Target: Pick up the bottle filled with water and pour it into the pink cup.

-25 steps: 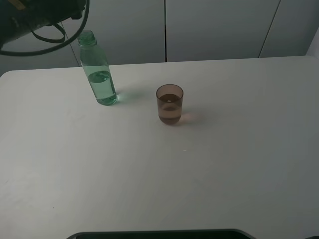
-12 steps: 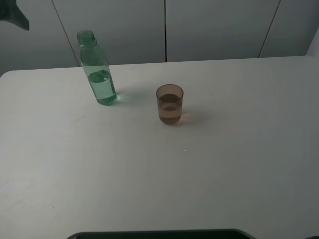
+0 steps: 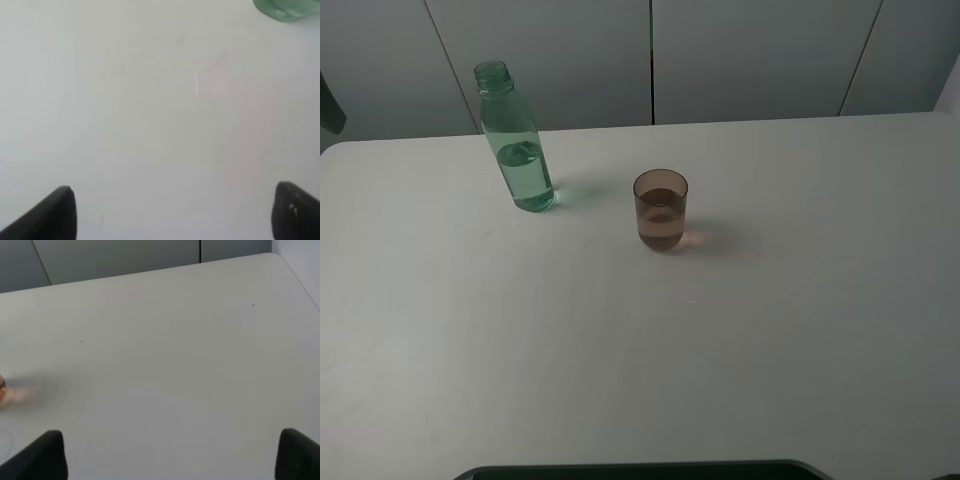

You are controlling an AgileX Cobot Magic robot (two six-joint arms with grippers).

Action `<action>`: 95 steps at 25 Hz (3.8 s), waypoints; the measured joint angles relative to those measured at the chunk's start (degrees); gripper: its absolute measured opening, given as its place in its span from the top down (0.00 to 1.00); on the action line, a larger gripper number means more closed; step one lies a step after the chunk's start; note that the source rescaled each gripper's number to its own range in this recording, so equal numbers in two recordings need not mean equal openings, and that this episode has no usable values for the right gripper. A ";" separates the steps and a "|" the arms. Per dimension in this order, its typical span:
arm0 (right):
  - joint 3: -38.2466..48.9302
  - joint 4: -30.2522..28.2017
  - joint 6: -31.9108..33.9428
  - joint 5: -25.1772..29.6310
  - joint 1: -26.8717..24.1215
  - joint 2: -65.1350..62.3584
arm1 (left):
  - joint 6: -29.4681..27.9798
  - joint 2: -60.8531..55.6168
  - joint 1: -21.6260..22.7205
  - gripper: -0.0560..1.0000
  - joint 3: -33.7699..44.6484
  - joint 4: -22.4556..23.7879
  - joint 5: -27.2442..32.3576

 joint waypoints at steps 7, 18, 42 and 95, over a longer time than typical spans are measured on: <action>0.00 0.00 0.00 0.00 0.00 0.00 | -1.78 -6.76 0.00 0.01 3.12 0.09 0.22; 0.00 0.00 0.00 0.00 0.00 0.00 | -1.26 -29.12 0.00 0.01 20.06 0.31 0.33; 0.00 0.00 0.00 0.00 0.00 0.00 | 7.29 -74.69 0.00 0.01 42.36 2.38 -7.20; 0.00 0.00 0.00 0.00 0.00 0.00 | 5.83 -80.29 0.00 0.00 42.57 2.29 -7.20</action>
